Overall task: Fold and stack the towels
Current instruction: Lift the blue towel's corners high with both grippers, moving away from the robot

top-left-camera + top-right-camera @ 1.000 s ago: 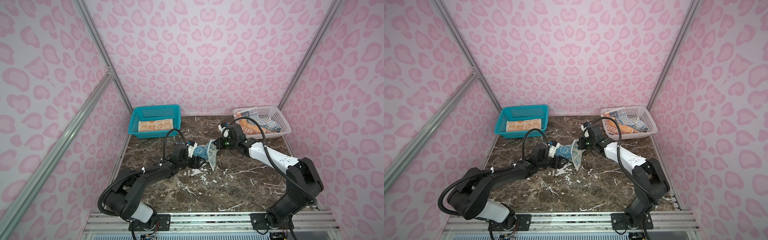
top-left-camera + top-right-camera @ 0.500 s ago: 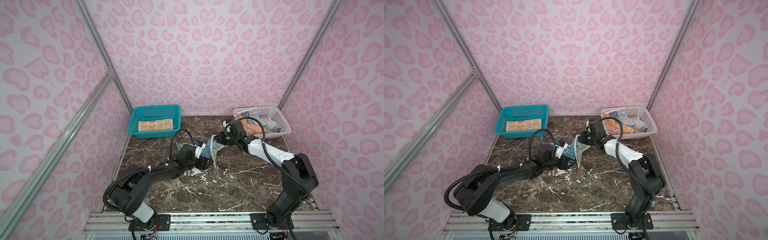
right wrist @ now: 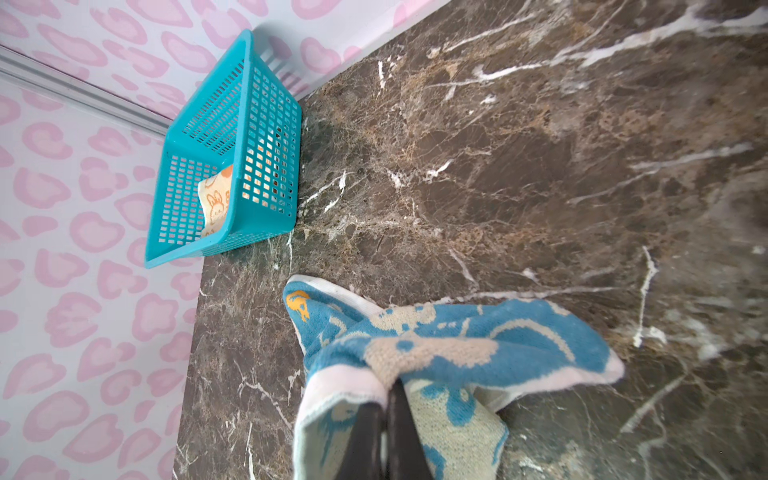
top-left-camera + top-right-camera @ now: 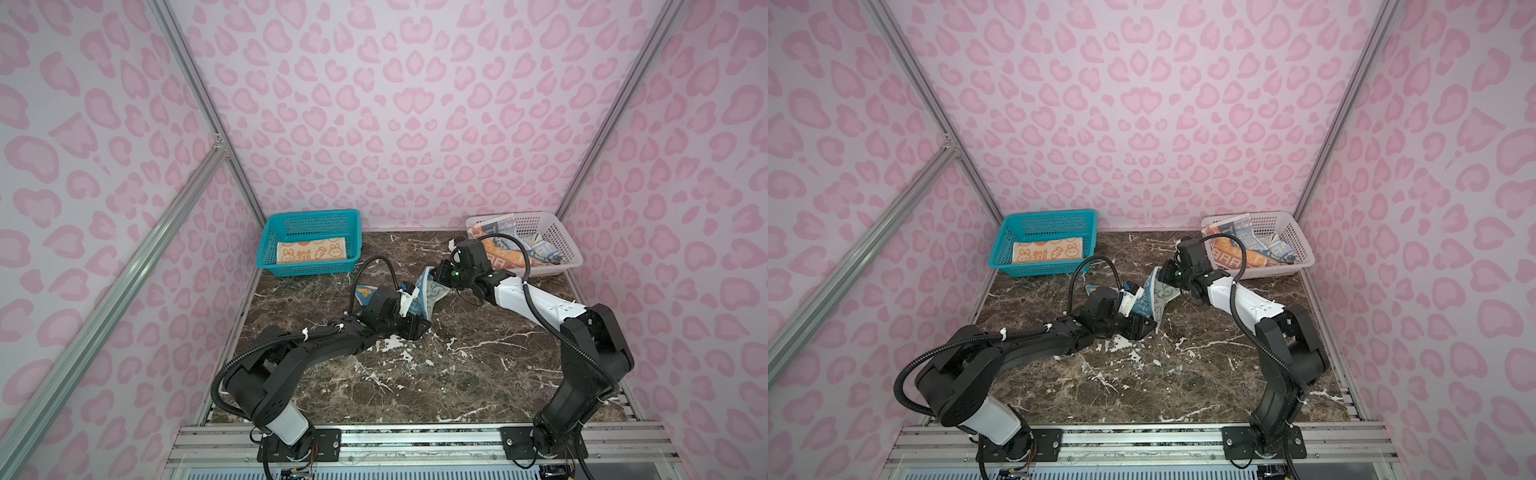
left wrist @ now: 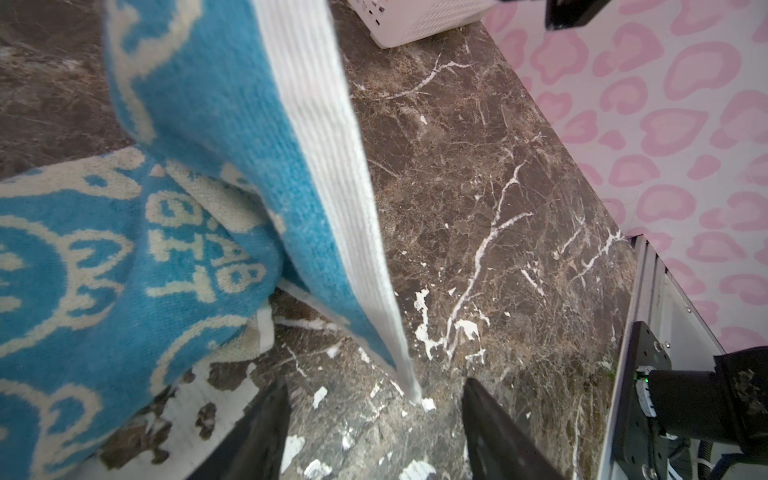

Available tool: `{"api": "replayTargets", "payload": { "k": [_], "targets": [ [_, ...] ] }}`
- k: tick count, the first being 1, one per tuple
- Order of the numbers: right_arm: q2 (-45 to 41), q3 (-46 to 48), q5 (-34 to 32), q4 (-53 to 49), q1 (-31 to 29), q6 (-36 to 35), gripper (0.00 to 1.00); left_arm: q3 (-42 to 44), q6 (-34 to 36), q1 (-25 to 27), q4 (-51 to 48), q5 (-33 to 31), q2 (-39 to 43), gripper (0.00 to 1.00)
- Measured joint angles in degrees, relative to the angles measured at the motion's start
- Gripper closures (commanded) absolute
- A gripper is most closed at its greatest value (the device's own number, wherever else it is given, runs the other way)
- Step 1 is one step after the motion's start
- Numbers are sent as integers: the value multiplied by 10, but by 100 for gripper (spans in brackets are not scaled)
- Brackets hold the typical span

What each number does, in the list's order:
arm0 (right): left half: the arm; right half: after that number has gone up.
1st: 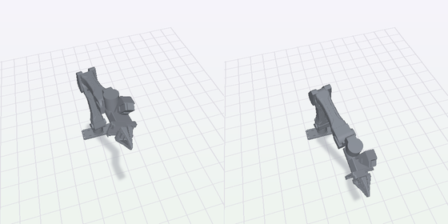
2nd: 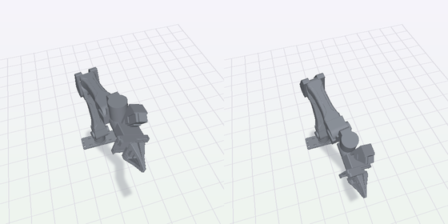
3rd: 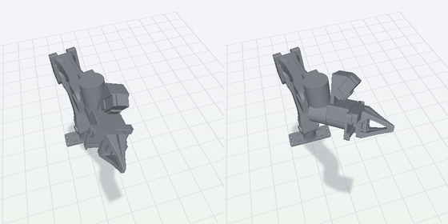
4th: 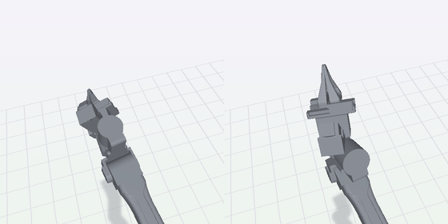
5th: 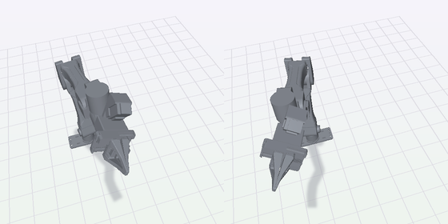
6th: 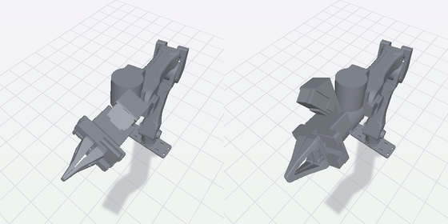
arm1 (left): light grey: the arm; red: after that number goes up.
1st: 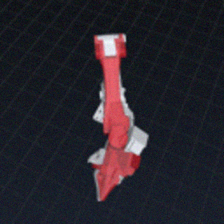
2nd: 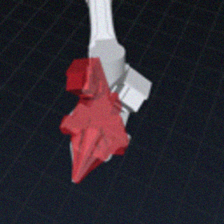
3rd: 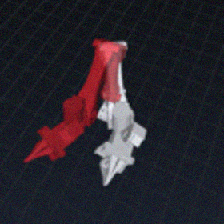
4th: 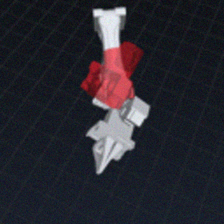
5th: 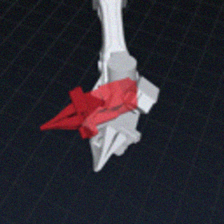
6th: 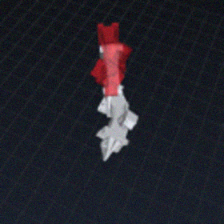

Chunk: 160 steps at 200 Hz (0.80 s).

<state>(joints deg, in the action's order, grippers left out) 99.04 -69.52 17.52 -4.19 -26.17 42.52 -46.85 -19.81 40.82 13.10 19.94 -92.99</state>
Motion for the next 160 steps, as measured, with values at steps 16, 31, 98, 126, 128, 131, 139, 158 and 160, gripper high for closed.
{"api": "replayTargets", "payload": {
  "k": [16,31,98,126,128,131,139,158,160],
  "targets": [
    [0,1,-4,4,0,3,100,-21,4,6,-21,-5,-16,34],
    [0,5,-8,5,0,3,100,-33,4,12,-36,-9,-27,34],
    [-1,18,-11,13,7,4,100,-63,1,18,-72,-19,-69,50],
    [-3,19,-10,15,8,4,100,-79,-12,19,-85,-19,-98,63],
    [-3,19,-10,15,8,4,100,-80,-12,19,-85,-19,-99,63],
    [-4,19,-10,15,8,4,100,-82,-12,19,-87,-19,-101,67],
    [-5,21,-10,17,8,4,100,-85,-12,19,-88,-19,-104,72],
    [-7,26,-10,17,10,3,100,-88,-16,19,-93,-25,-106,87],
    [-7,27,-10,17,10,3,100,-88,-16,19,-94,-26,-106,88]
  ]
}}
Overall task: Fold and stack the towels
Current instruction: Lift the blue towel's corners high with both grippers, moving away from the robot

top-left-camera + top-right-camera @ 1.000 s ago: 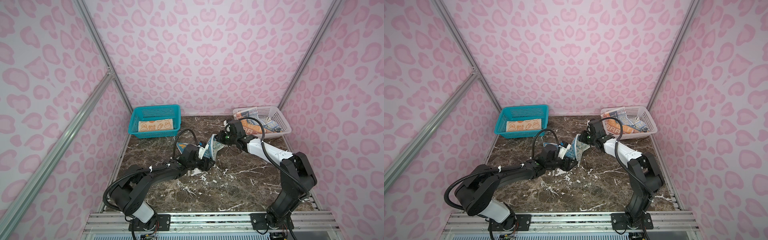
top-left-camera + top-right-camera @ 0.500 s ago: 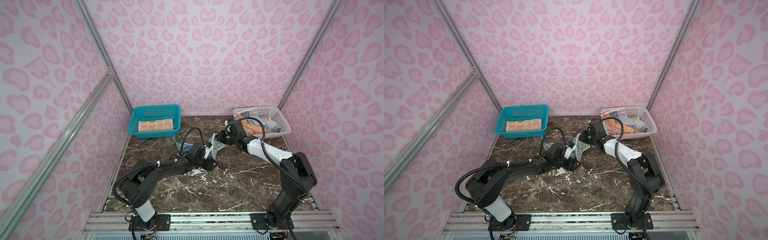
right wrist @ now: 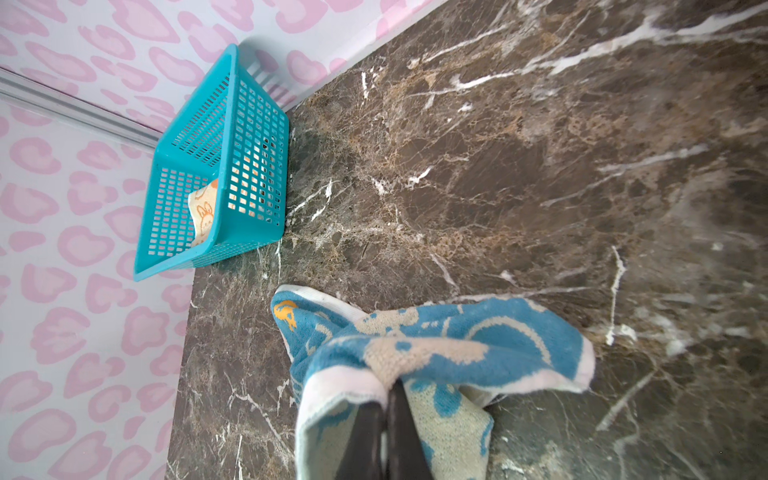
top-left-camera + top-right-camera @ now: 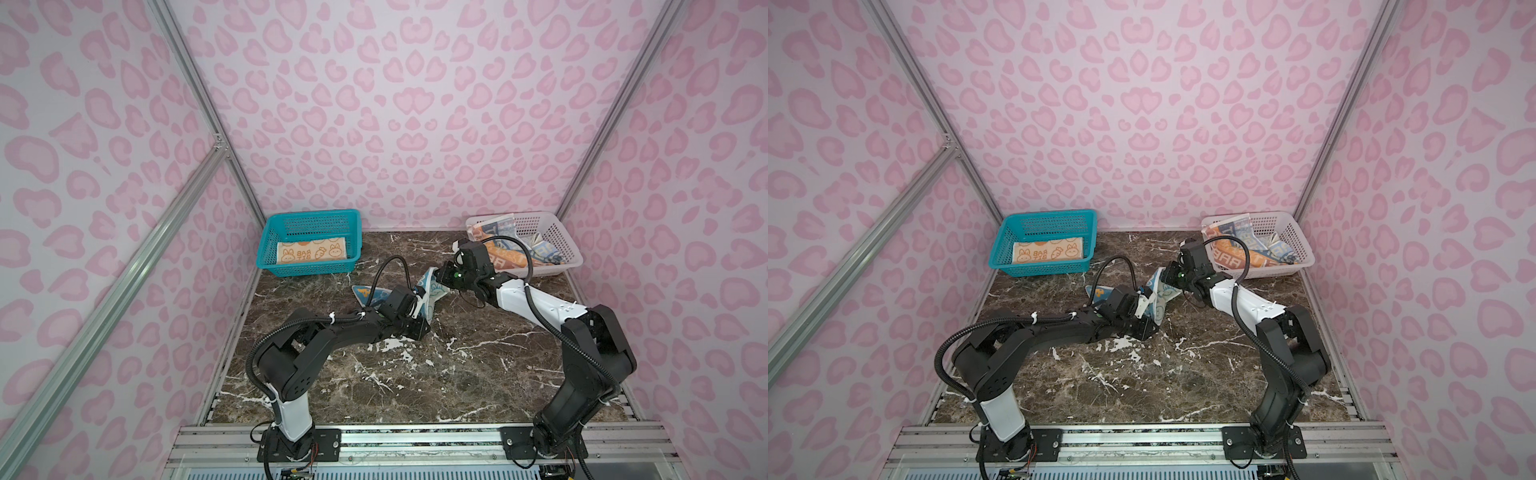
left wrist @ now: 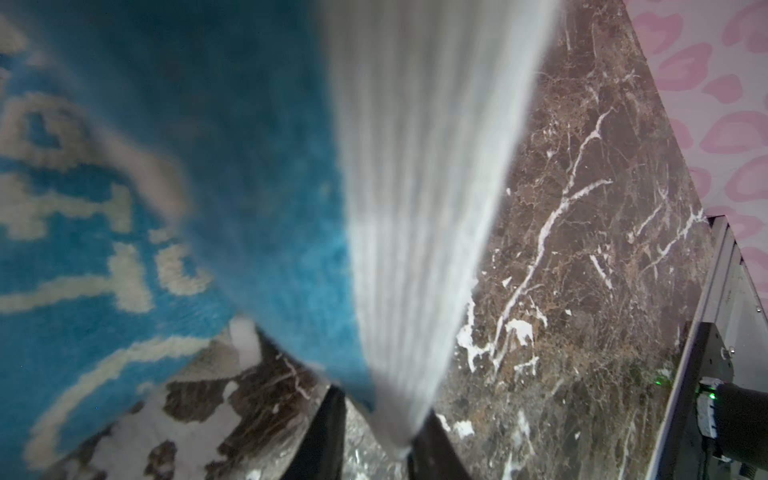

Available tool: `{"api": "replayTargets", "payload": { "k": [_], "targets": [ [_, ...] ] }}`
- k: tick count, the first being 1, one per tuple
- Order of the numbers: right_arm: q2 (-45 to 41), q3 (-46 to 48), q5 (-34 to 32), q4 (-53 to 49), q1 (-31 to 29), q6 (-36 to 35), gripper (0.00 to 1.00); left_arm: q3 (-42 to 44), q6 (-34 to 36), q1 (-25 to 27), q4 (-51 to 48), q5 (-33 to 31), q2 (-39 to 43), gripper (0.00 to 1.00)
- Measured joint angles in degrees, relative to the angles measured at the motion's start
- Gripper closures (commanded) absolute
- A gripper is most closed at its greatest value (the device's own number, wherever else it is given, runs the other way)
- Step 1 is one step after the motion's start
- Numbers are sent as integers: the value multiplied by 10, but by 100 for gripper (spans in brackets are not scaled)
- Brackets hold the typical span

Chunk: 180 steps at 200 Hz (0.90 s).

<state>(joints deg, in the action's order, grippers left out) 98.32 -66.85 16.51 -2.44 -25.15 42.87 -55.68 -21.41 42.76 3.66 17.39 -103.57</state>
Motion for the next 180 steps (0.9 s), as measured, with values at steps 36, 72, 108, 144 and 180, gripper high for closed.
{"api": "replayTargets", "payload": {
  "k": [36,72,108,144,180],
  "targets": [
    [-9,5,0,-4,4,-7,100,-1,0,-4,-12,-20,3,96],
    [-26,11,0,-7,12,-29,100,-1,0,-24,-21,-38,37,96],
    [-42,0,-1,-49,14,-87,100,-16,14,-52,-50,-44,82,96],
    [-74,-22,-29,-123,14,-183,100,-54,74,-79,-105,-68,142,96],
    [-125,-51,-43,-200,14,-290,100,-93,144,-110,-162,-103,219,96]
  ]
}}
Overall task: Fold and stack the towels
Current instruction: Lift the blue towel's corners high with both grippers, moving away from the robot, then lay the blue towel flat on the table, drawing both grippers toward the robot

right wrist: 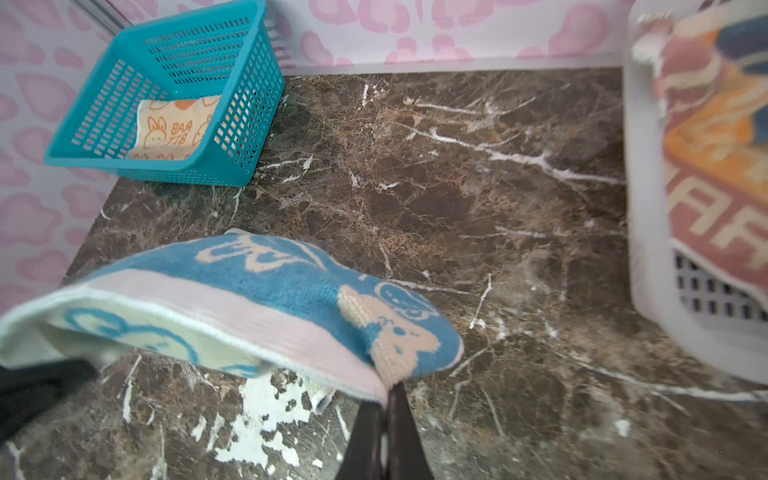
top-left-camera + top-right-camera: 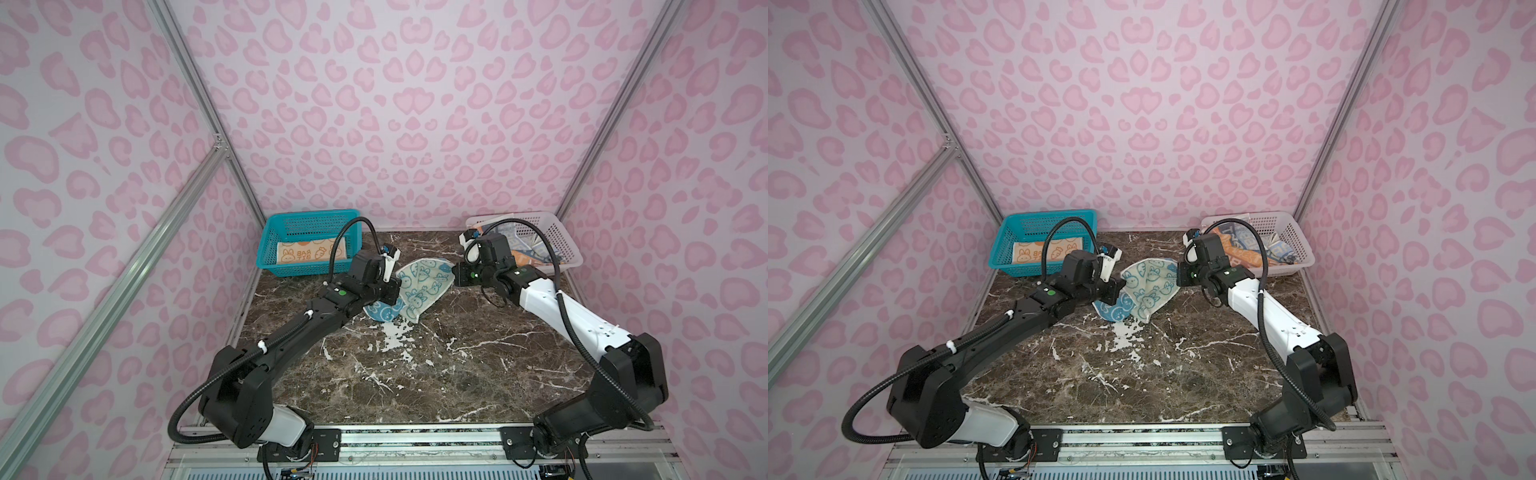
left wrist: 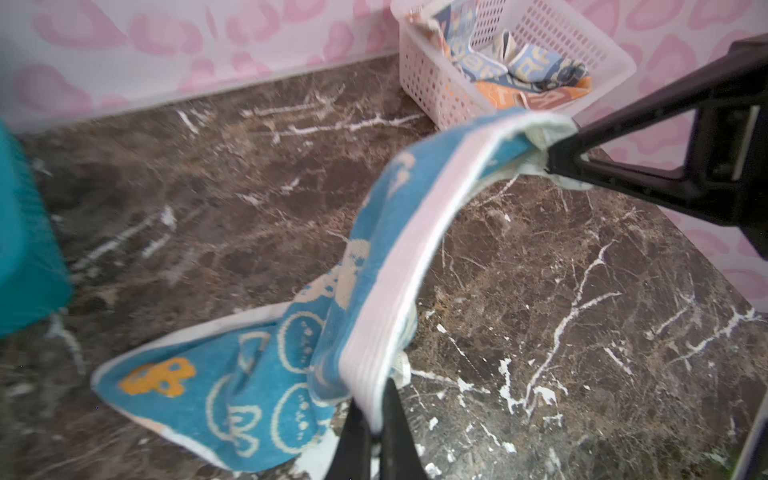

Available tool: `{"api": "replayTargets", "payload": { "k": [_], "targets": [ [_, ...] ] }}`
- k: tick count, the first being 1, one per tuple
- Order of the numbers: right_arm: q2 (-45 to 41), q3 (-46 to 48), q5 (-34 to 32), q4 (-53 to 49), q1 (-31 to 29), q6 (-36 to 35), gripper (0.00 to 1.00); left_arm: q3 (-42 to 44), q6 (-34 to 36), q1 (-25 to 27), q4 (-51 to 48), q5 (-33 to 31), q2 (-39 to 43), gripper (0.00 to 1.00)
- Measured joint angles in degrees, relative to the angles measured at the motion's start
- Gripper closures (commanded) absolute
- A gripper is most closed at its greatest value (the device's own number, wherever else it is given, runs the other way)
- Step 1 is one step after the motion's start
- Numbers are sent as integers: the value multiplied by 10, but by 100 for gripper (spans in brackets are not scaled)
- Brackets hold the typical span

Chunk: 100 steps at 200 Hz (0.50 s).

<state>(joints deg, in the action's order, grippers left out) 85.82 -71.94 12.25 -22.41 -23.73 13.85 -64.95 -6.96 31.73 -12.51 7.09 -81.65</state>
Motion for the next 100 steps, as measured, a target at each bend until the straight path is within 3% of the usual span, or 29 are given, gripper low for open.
{"api": "replayTargets", "payload": {
  "k": [56,100],
  "targets": [
    [-103,-90,40,-115,-7,-137,100,-132,148,-11,-105,-5,104,96],
    [-186,-175,73,-202,-70,-208,100,-234,221,-10,-186,58,167,96]
  ]
}}
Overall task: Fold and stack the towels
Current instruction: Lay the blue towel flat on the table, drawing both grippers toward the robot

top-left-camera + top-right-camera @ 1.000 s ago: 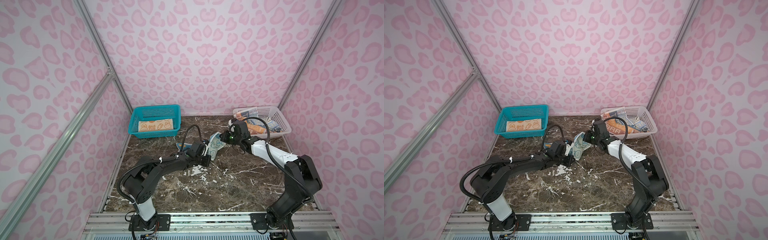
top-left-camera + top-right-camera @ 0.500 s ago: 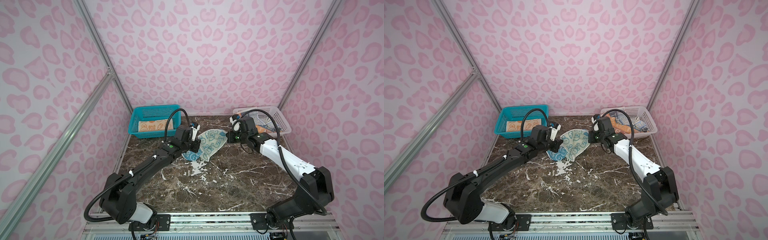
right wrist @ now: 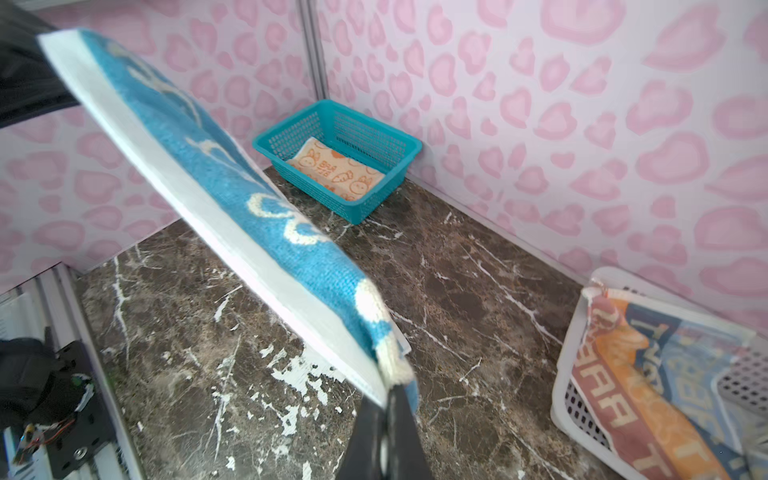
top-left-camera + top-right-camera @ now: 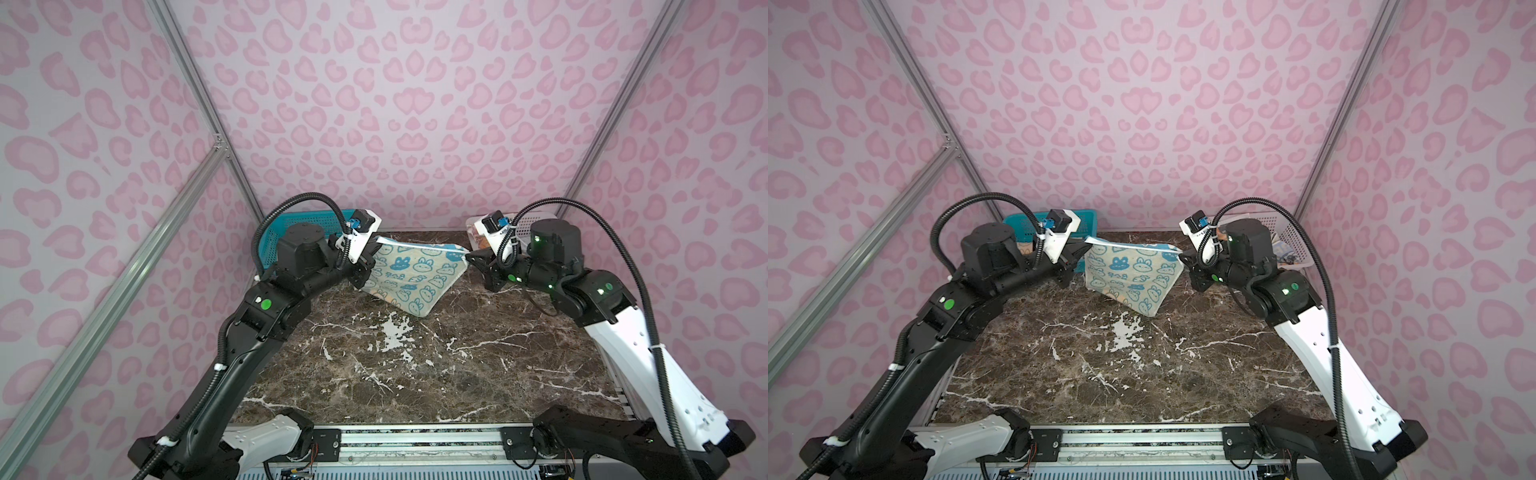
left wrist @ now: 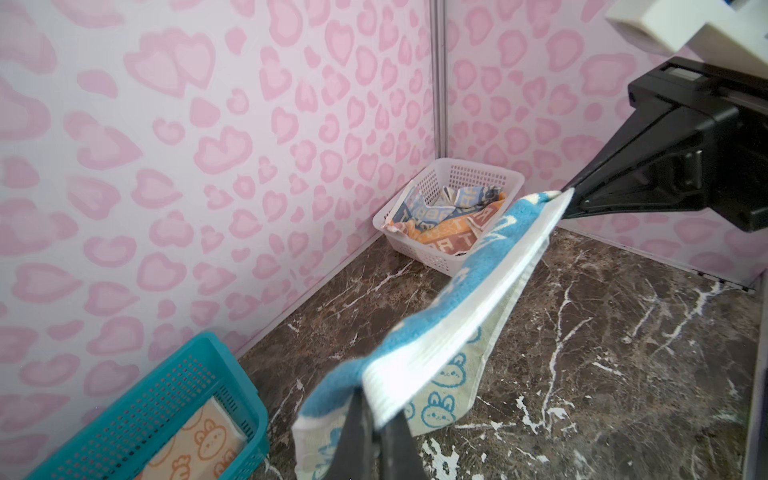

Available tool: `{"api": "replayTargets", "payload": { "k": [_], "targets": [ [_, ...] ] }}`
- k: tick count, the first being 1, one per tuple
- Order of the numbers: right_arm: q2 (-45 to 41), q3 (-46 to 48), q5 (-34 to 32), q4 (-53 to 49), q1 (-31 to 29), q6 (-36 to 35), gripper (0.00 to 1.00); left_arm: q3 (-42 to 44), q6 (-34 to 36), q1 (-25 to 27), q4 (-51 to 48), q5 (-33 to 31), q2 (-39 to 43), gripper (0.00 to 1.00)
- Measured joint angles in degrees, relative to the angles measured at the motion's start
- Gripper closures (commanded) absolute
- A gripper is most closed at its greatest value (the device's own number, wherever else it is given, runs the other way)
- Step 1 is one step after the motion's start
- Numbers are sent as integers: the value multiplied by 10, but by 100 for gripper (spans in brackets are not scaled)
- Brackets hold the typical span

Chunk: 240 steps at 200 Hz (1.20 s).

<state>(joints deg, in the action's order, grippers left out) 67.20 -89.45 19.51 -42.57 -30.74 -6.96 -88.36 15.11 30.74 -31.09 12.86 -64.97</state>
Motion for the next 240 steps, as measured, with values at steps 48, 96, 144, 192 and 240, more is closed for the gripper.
{"api": "replayTargets", "payload": {
  "k": [48,96,144,192,240],
  "targets": [
    [-47,-94,-15,-50,-122,-29,100,-66,29,12,-37,74,65,96],
    [-70,-80,-56,-28,-122,-22,100,-78,24,12,-16,90,70,96],
    [36,-78,-29,-21,40,18,100,-62,14,-13,-15,46,-42,96],
    [208,-73,-4,-40,100,35,100,-41,-1,-64,3,32,-189,96],
    [343,-120,-37,-38,115,32,100,-62,3,-100,23,29,-358,96]
  ]
}}
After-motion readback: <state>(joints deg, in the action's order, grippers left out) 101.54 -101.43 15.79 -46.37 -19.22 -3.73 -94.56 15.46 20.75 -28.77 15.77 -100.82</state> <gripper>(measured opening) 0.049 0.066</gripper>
